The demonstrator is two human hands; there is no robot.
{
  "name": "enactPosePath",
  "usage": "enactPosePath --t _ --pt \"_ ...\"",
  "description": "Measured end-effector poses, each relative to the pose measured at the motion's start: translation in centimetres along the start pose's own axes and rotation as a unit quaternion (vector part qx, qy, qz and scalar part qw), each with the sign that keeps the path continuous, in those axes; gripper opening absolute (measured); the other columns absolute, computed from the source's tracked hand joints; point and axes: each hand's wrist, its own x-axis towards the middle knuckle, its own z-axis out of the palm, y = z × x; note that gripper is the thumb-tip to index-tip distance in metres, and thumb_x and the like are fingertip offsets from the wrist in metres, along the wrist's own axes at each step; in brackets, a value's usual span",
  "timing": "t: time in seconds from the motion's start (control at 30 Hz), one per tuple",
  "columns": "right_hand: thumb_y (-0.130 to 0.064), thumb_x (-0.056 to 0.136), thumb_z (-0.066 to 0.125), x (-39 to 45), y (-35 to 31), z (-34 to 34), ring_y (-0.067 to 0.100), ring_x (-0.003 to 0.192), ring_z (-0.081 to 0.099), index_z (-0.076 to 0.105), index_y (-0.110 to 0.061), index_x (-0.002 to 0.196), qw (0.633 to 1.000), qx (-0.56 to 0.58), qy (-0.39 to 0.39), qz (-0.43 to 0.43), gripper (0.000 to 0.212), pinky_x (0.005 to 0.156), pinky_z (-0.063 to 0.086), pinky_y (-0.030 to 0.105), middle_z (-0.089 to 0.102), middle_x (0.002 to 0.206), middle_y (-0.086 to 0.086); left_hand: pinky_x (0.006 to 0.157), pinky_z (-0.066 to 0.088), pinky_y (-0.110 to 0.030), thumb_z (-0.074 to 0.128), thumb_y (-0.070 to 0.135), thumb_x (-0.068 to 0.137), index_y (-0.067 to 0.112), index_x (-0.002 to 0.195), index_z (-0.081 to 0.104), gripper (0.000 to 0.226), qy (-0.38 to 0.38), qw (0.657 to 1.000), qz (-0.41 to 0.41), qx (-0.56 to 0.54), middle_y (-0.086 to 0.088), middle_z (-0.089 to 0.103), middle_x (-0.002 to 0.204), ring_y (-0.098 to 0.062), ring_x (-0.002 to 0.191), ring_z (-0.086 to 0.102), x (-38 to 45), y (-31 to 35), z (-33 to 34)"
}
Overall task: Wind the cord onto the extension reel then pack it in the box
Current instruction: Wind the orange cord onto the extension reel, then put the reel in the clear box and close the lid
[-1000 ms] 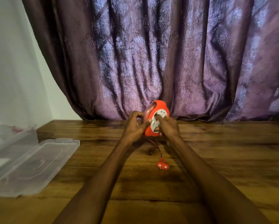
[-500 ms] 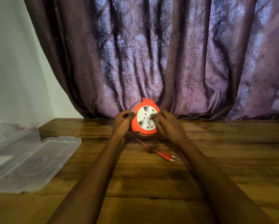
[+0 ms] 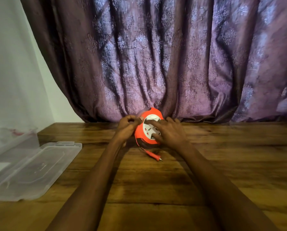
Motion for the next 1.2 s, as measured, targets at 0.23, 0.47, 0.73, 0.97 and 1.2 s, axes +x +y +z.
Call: enactPosePath --t 0.23,0.47,0.73,0.97,1.2 --pt "-0.064 0.063 0.077 0.5 0.6 0.5 0.026 0.115 0.064 0.058 -0.045 0.128 0.876 0.367 -0.019 0.313 0.07 0.095 0.052 0.04 0.069 0.127 -0.001 0.053 0.054 -0.028 0.078 0.016 0.082 0.013 0.095 0.055 0.027 -0.027 0.999 -0.001 -0.037 -0.009 0.068 0.077 -0.013 0.059 0.063 -1.2 -1.5 2.6" --pt "-0.066 0.058 0.077 0.3 0.3 0.9 0.025 0.117 0.063 0.062 -0.041 0.126 0.844 0.402 -0.028 0.353 0.074 0.099 0.05 0.042 0.067 0.13 -0.001 0.051 0.053 -0.028 0.079 0.021 0.082 0.013 0.096 0.055 0.03 -0.032 0.999 -0.017 -0.03 -0.012 0.07 0.083 -0.015 0.061 0.068 -1.3 -2.2 2.6" --pt "-0.082 0.039 0.061 0.3 -0.3 0.9 0.025 0.117 0.063 0.062 -0.044 0.123 0.844 0.39 -0.028 0.367 0.092 0.098 0.05 0.041 0.067 0.129 -0.003 0.048 0.052 -0.027 0.079 0.022 0.081 0.013 0.09 0.057 0.025 -0.03 0.998 -0.035 -0.051 -0.006 0.071 0.073 -0.015 0.057 0.065 -1.3 -2.3 2.3" --pt "-0.057 0.082 0.06 0.0 3.4 0.6 0.013 0.084 0.068 0.064 -0.038 0.104 0.898 0.349 0.065 0.26 0.029 0.075 0.052 0.033 0.072 0.086 -0.011 0.038 0.043 -0.019 0.07 0.012 0.087 0.008 0.084 0.071 0.005 -0.062 0.993 -0.067 -0.071 -0.001 0.06 0.053 -0.009 0.039 0.049 -0.5 -0.8 -0.1" --pt "-0.022 0.083 0.08 -0.4 2.9 1.1 0.014 0.088 0.071 0.067 -0.015 0.117 0.741 0.636 -0.101 0.188 0.037 0.075 0.058 0.029 0.076 0.105 0.009 0.044 0.044 -0.025 0.078 0.024 0.079 0.003 0.09 0.075 0.024 -0.201 0.972 -0.107 -0.052 -0.022 0.06 0.083 -0.018 0.046 0.051 -0.2 -1.5 -2.5"
